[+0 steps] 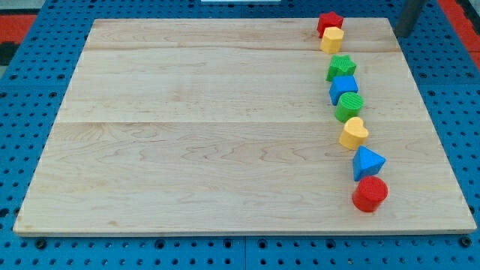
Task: Place the red star left to the yellow hexagon
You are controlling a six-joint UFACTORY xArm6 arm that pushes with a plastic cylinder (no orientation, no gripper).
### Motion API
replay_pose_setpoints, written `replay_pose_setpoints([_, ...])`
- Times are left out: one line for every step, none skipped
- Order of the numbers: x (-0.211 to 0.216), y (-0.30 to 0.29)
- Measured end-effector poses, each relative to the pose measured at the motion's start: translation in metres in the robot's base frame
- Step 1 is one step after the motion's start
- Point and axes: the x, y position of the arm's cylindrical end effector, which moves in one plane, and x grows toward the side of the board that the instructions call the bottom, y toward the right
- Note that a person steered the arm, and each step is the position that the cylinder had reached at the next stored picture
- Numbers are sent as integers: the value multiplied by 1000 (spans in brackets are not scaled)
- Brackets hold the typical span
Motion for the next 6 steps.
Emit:
replay_pose_setpoints([-10,-6])
replay_pose_setpoints([0,-101])
replay_pose_setpoints([-4,-177])
replay_pose_setpoints([-9,-192])
replay_pose_setpoints([-6,-221])
replay_pose_setpoints([-6,-247])
